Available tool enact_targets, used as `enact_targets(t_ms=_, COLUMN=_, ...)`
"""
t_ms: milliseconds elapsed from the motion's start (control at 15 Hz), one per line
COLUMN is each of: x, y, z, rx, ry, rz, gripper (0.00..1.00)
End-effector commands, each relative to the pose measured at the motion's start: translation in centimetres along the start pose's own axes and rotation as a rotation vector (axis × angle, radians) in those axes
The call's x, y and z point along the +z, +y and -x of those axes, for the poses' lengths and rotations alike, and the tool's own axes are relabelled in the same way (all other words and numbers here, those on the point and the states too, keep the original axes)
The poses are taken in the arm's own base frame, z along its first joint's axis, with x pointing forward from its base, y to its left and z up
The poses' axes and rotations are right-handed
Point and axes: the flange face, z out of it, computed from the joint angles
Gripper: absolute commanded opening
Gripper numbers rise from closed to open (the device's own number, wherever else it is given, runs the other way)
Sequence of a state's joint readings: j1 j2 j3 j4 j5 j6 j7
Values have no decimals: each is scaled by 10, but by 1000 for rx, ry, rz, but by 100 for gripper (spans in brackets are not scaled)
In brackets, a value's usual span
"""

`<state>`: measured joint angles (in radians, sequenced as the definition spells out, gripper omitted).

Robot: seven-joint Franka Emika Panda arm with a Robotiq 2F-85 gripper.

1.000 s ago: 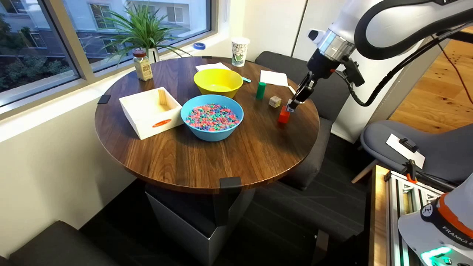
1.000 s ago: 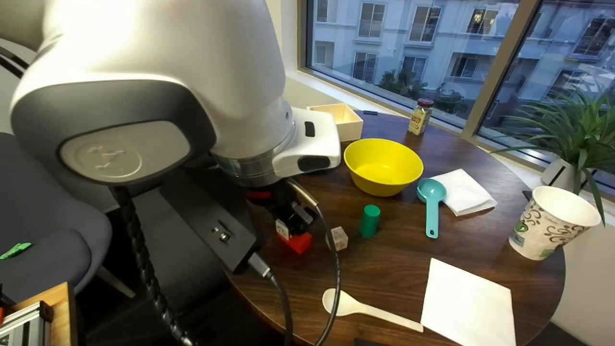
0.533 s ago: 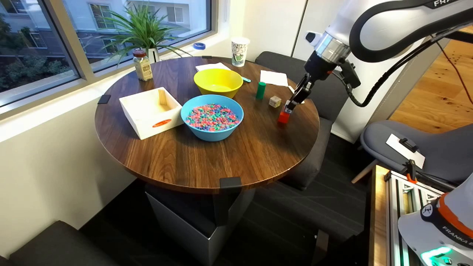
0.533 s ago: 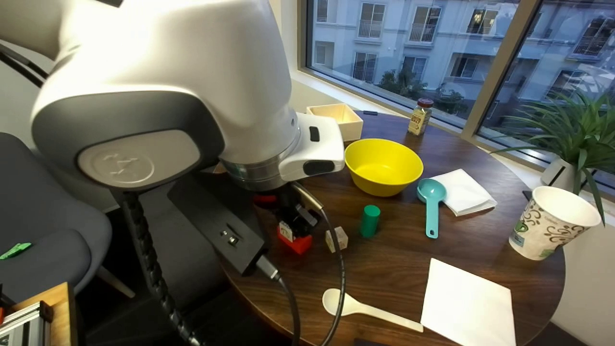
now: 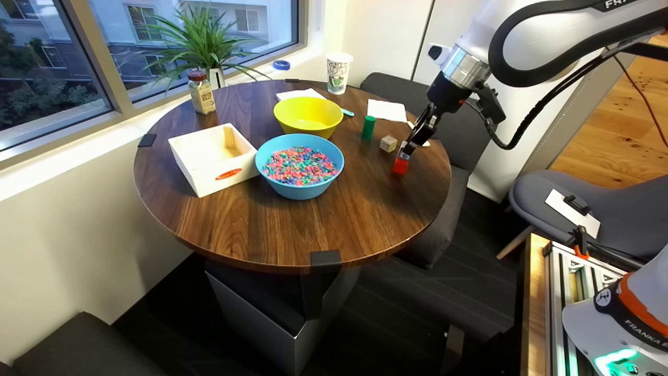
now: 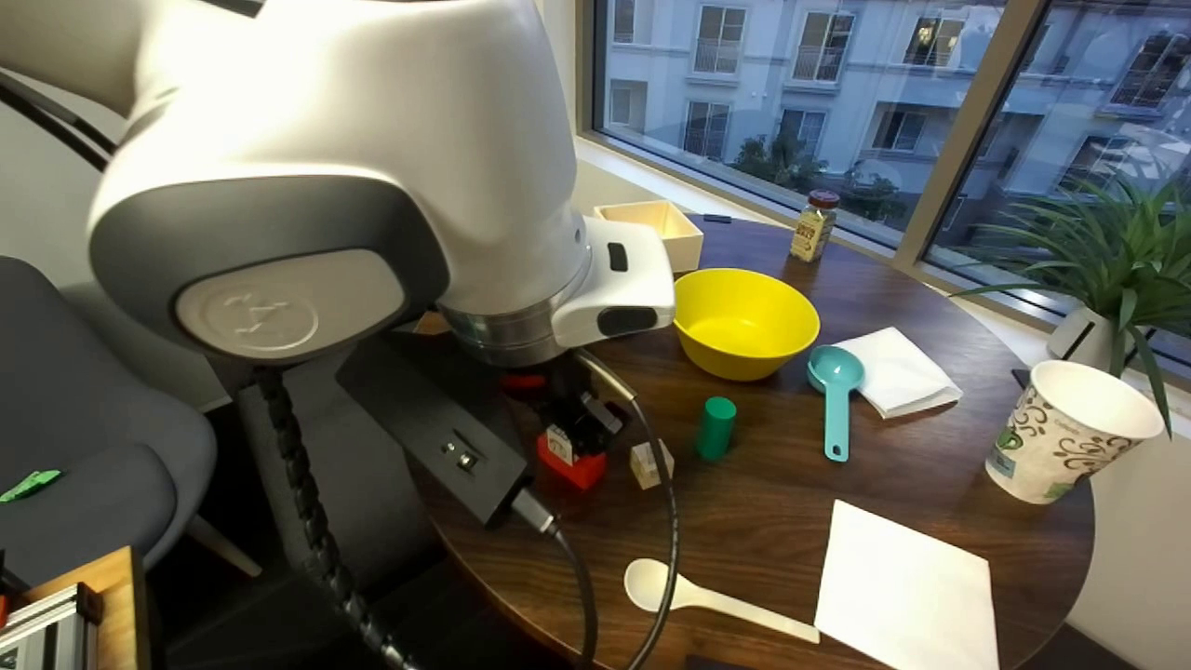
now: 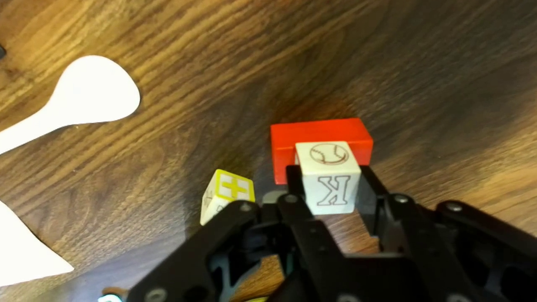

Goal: Stack the wooden blocks and the green cylinder on top of the orange block

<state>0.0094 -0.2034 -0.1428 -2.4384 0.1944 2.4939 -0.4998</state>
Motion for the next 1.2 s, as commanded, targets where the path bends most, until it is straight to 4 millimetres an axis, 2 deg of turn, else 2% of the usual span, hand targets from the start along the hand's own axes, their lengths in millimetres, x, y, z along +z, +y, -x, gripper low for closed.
enact_targets(t_ms=0, x=6, y=1, z=-3, rx=-9, ry=13, rz=-19, gripper=11)
enact_targets(t_ms=1133, x=4, y=-6, z=-4, rx=-114, ry=3, rz=-38, gripper=11)
